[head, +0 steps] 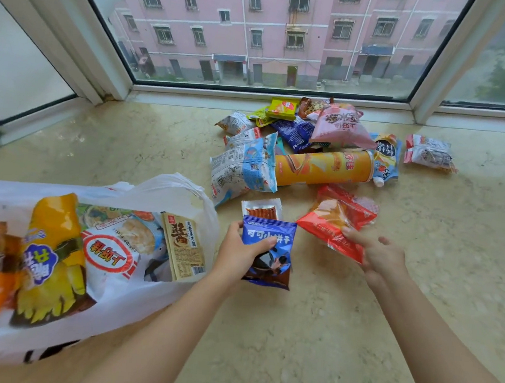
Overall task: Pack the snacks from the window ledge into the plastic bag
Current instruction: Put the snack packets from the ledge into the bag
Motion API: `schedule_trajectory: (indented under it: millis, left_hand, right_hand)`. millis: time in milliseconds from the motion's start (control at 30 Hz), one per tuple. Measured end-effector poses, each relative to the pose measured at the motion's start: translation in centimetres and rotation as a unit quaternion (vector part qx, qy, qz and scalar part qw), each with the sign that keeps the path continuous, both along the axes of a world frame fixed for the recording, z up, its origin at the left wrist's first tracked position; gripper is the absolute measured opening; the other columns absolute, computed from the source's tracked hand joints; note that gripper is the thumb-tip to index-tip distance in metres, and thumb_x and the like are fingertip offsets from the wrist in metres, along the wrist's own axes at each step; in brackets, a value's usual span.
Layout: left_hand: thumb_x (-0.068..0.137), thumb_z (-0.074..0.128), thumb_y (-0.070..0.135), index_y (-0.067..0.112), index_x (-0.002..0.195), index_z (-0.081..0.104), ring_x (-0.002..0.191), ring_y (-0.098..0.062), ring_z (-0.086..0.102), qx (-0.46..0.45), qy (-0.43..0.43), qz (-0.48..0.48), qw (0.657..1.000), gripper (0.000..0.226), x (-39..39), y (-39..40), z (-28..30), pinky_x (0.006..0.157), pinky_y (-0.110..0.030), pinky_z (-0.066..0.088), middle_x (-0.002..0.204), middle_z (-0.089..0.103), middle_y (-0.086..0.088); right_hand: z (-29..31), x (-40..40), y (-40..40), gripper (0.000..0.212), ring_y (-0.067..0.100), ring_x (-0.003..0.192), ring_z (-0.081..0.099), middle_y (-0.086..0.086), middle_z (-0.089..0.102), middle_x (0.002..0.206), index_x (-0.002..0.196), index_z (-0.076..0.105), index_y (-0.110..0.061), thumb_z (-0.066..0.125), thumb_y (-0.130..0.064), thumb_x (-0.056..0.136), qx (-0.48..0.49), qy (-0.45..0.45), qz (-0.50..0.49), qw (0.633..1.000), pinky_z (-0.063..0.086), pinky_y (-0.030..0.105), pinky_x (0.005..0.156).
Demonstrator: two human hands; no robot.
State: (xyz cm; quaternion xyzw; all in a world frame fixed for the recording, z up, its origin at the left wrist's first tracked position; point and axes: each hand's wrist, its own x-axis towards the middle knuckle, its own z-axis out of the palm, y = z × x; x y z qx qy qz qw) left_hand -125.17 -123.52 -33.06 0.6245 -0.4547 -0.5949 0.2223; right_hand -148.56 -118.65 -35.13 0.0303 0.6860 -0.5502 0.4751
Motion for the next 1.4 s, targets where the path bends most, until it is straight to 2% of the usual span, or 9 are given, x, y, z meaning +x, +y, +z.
schedule_trajectory:
  millis: [133,200,400,567,767,933,1133,1233,1400]
  left_hand:
    - [0.073,0.081,0.036,0.022,0.118,0.049,0.089,-0.011,0.07,-0.03,-0.028,-0.007,0.999,0.057,3.2,1.0,2.0,0.083,-0.038,0.057,0.105,0.069,0.005]
    - [0.075,0.08,0.036,0.023,0.116,0.052,0.087,-0.007,0.069,-0.055,-0.042,-0.015,0.997,0.051,4.6,1.6,3.3,0.081,-0.032,0.057,0.103,0.07,0.007]
    - [0.078,0.079,0.03,0.03,0.104,0.055,0.085,-0.002,0.069,-0.113,-0.036,0.0,0.993,0.035,8.7,1.9,7.0,0.076,-0.022,0.055,0.097,0.071,0.012]
    - [0.077,0.079,0.028,0.034,0.099,0.052,0.079,0.002,0.068,-0.134,-0.037,0.028,0.99,0.035,12.2,2.2,9.3,0.062,-0.014,0.052,0.093,0.07,0.016]
    - [0.077,0.079,0.03,0.033,0.101,0.054,0.079,0.004,0.068,-0.151,-0.084,0.045,0.984,0.035,17.5,2.9,11.9,0.062,-0.012,0.051,0.091,0.07,0.018]
    - [0.073,0.081,0.037,0.027,0.112,0.056,0.087,-0.008,0.069,-0.142,-0.138,0.059,0.978,0.048,22.8,1.8,15.0,0.078,-0.03,0.056,0.098,0.071,0.01]
    - [0.071,0.083,0.028,0.021,0.104,0.053,0.085,-0.013,0.066,-0.111,-0.198,0.052,0.972,0.045,27.8,-0.7,16.7,0.081,-0.033,0.054,0.096,0.068,0.002]
    - [0.073,0.082,0.02,0.017,0.098,0.05,0.078,-0.01,0.059,-0.095,-0.246,0.019,0.964,0.04,29.7,-2.1,16.5,0.071,-0.025,0.049,0.09,0.061,0.001]
    - [0.067,0.084,0.023,0.017,0.13,0.041,0.104,-0.023,0.058,-0.083,-0.301,0.007,0.95,0.076,31.9,-4.0,14.9,0.091,-0.038,0.048,0.116,0.059,-0.004]
  right_hand:
    - [1.5,1.7,2.2,0.047,0.007,0.048,0.064,0.003,0.072,0.071,0.111,0.058,-0.008,0.077,-0.001,0.068,-0.015,-0.065,0.042,0.997,0.047,0.017,0.041]
    - [2.4,3.3,3.5,0.036,0.004,0.047,0.062,0.003,0.069,0.078,0.104,0.059,-0.014,0.073,0.0,0.073,-0.021,-0.064,0.066,0.996,0.045,0.015,0.04]
    - [6.4,8.8,6.7,0.079,0.015,0.064,0.066,0.007,0.067,0.093,0.136,0.044,-0.021,0.072,0.01,0.07,-0.065,0.002,0.099,0.993,0.053,0.025,0.049]
    - [8.8,12.0,7.2,0.087,0.03,0.086,0.067,0.016,0.069,0.104,0.138,0.045,-0.028,0.071,0.016,0.067,-0.133,0.036,0.149,0.979,0.058,0.037,0.062]
    - [11.1,15.2,6.3,0.078,0.028,0.085,0.07,0.013,0.073,0.102,0.131,0.053,-0.029,0.072,0.007,0.065,-0.177,0.01,0.206,0.962,0.058,0.036,0.058]
    - [12.8,18.8,4.7,0.066,0.026,0.076,0.071,0.009,0.074,0.097,0.124,0.058,-0.024,0.071,0.0,0.064,-0.179,-0.056,0.274,0.943,0.059,0.041,0.061]
    - [13.1,22.8,2.5,0.063,0.029,0.08,0.067,0.011,0.073,0.104,0.121,0.062,-0.021,0.073,-0.005,0.061,-0.141,-0.093,0.358,0.918,0.053,0.05,0.082]
    - [12.5,23.7,1.8,0.058,0.023,0.07,0.066,0.01,0.073,0.099,0.118,0.064,-0.02,0.073,-0.009,0.062,-0.113,-0.096,0.38,0.913,0.056,0.036,0.066]
    - [10.9,23.5,1.3,0.046,0.018,0.067,0.065,0.01,0.073,0.091,0.112,0.067,-0.01,0.069,-0.006,0.067,-0.047,-0.151,0.387,0.908,0.056,0.03,0.06]
